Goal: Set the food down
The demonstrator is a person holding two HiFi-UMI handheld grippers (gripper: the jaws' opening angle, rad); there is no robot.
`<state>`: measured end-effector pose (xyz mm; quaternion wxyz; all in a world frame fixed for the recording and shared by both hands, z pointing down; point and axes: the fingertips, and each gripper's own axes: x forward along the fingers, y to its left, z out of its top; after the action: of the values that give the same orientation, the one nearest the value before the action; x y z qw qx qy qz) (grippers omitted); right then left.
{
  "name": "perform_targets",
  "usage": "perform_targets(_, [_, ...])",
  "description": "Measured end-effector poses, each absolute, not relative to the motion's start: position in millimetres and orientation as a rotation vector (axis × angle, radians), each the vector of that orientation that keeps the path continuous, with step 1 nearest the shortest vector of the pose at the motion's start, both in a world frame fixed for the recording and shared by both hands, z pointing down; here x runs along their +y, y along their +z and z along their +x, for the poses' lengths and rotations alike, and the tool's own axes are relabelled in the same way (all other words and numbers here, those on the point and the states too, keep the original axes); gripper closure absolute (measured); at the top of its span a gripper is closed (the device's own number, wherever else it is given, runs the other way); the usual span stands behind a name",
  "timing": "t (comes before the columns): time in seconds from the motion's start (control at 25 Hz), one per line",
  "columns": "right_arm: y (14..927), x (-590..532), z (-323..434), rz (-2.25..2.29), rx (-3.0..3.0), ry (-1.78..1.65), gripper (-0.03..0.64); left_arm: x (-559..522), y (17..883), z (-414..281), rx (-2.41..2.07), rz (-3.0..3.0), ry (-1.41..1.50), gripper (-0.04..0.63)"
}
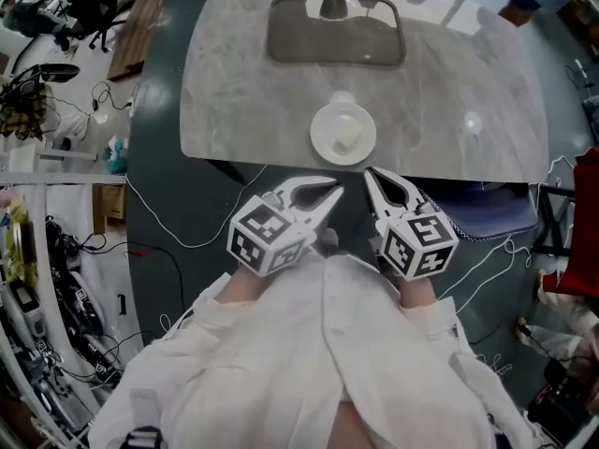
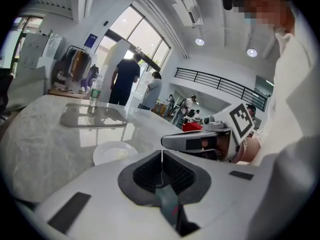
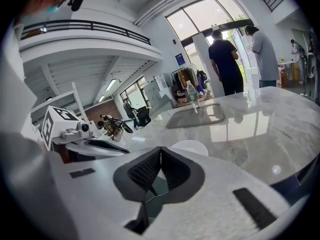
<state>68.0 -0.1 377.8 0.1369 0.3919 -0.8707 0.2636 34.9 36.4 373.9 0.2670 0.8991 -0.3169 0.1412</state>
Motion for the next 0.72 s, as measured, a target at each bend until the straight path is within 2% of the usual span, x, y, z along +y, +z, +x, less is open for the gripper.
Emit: perform_targets(0.72, [385, -57, 53, 1.269, -2.385, 0.796, 0.614, -39, 407, -15, -0.740, 2.349, 0.398, 0.574])
